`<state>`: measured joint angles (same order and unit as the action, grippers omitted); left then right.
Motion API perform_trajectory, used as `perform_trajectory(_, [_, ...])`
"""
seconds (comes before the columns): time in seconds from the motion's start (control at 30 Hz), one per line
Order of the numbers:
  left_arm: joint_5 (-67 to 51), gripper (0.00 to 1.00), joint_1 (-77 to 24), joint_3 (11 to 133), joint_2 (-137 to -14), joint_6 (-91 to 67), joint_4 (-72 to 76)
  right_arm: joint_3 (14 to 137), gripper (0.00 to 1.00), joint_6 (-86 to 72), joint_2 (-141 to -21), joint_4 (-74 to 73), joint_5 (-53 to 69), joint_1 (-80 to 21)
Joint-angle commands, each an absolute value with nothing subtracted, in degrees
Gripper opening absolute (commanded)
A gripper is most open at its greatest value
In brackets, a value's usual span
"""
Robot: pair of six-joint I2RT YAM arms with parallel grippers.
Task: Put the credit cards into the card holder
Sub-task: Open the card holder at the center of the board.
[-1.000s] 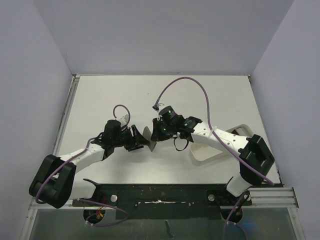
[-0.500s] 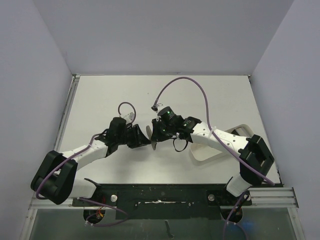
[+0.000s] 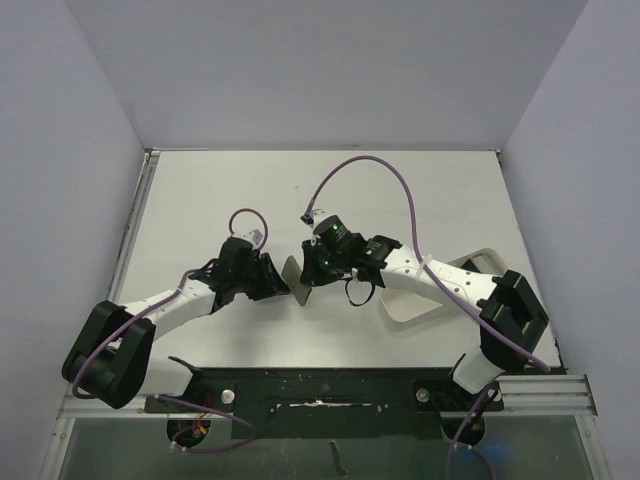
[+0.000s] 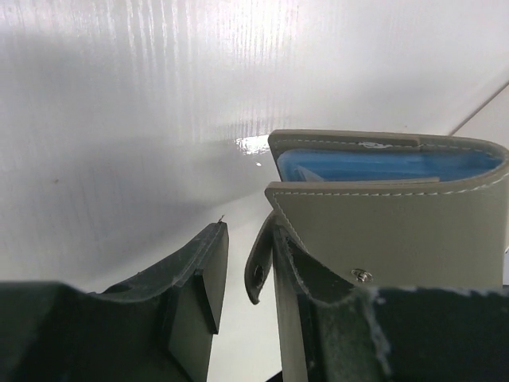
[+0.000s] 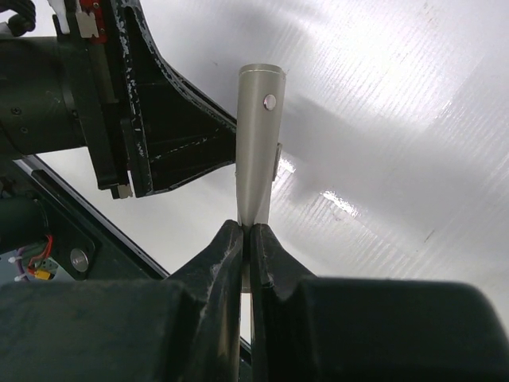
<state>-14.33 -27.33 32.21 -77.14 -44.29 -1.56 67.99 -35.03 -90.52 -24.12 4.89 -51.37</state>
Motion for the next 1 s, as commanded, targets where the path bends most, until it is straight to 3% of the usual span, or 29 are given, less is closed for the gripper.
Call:
perform_trajectory(0.0, [-14.0, 0.28, -27.2, 33.0, -74.2, -43.6, -2.1, 67.4, 0.00, -36.1, -88.1, -22.2, 2.8, -51.6])
perform_trajectory(0.27, [-15.5, 0.30, -27.2, 30.5, -71.4, -44.8, 1.7, 64.9, 0.00, -38.8, -87.3, -19.6, 2.5, -51.6])
perform_trajectory(0.97, [-18.4, 0.31, -27.2, 29.3, -78.0, -45.4, 6.0, 62.4, 0.00, -41.1, -87.2, -17.8, 3.1, -51.4])
